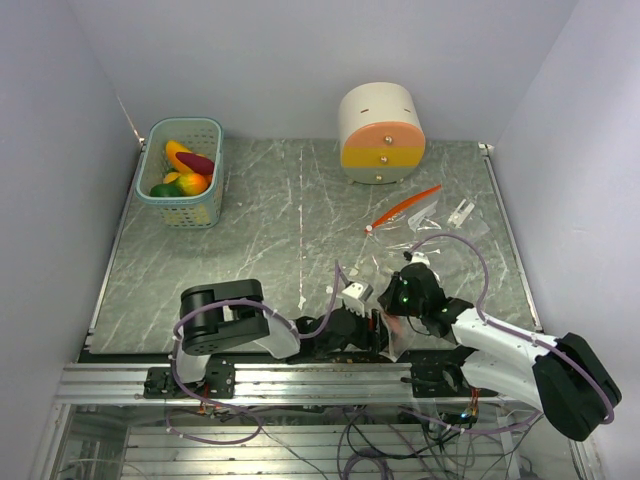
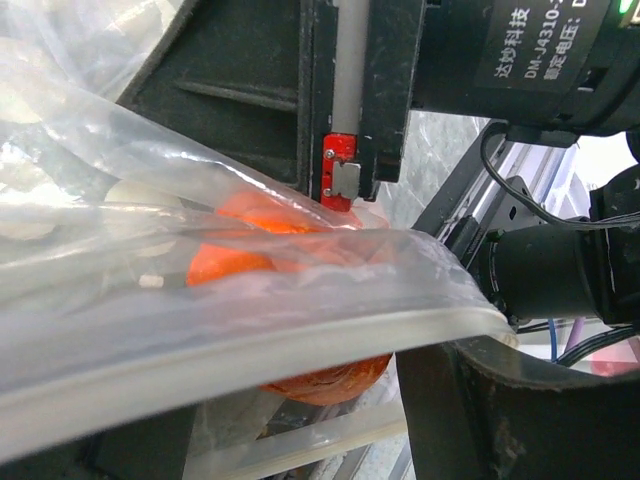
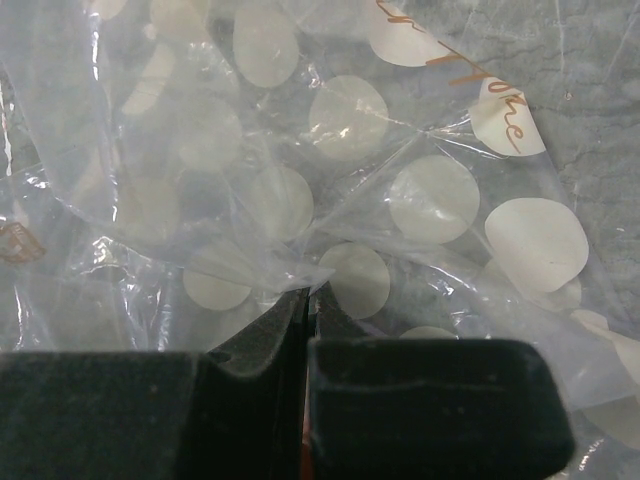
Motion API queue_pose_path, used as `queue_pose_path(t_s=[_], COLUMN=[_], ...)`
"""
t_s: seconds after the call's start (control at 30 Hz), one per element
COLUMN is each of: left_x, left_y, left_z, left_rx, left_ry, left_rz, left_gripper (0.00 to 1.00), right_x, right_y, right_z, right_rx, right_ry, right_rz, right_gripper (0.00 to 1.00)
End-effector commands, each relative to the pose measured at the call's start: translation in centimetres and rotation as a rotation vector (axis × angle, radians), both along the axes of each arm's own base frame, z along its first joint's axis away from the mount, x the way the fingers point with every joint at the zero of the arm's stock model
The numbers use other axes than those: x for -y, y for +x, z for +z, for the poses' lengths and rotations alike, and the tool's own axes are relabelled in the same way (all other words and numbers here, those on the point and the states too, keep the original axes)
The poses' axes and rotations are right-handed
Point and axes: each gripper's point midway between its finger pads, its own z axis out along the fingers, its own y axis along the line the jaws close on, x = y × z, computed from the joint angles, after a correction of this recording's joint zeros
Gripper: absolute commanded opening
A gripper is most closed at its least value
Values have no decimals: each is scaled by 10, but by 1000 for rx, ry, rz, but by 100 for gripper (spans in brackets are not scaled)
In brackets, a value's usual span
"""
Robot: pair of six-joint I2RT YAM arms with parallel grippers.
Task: Open the zip-top bag and remove the fake food
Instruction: Pick up the fake vegetable from the zipper food storage bag.
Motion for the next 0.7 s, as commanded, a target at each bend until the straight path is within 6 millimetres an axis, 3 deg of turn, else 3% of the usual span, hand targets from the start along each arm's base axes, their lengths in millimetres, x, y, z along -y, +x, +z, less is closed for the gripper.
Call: queue_pose_path(t_s=[0.0,0.23,0.37,0.53,0.67], left_x=[-17,-60,-95,-150,-197], left_y=[12,8,12,34,69], left_z=[4,26,52,91,125], left_rx=[8,10,38,108,196], left_ry=[29,92,122,167,244], left_rz=[60,70,125,285,440], left_gripper=[57,54,54,55,56], right_x=[6,17,15,10,7], right_y=[-2,8,13,12,12], right_z=[-3,3,2,-4,-5], right_rx=[-4,7,-4,-20,-17], right_ry=[-26,-58,-48,-31,-7], right_rz=[-3,-38,-38,-21,-12], right_gripper=[0,0,0,0,0])
